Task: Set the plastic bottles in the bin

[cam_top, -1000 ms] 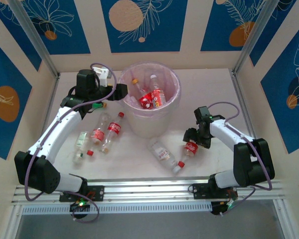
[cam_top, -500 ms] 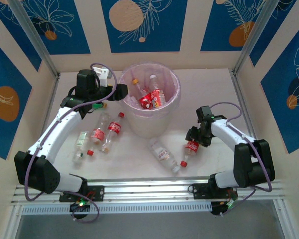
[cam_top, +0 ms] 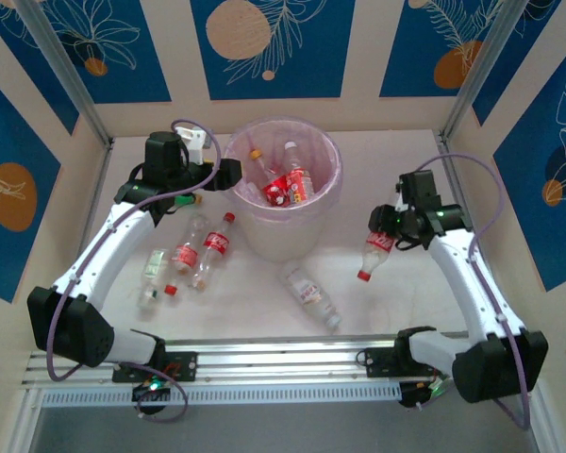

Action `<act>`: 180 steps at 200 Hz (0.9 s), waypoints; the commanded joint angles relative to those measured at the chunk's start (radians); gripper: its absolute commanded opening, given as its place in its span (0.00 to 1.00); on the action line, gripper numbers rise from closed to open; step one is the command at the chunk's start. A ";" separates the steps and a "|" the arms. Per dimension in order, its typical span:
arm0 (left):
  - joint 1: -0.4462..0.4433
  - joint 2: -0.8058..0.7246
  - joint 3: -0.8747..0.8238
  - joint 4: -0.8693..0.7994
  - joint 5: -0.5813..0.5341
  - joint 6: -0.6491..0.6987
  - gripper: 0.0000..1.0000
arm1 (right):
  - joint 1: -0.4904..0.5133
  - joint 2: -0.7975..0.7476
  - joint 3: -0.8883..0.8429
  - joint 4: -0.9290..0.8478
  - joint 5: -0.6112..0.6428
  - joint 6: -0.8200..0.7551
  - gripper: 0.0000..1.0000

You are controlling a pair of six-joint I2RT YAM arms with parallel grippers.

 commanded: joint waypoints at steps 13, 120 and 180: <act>-0.014 0.030 -0.036 -0.123 -0.036 0.055 0.89 | -0.004 -0.050 0.216 -0.053 0.091 -0.112 0.58; -0.014 0.028 -0.036 -0.120 -0.029 0.050 0.89 | 0.161 0.077 0.616 0.240 -0.033 -0.123 0.58; -0.014 0.020 -0.038 -0.118 -0.024 0.046 0.89 | 0.343 0.317 0.783 0.281 -0.057 -0.133 0.59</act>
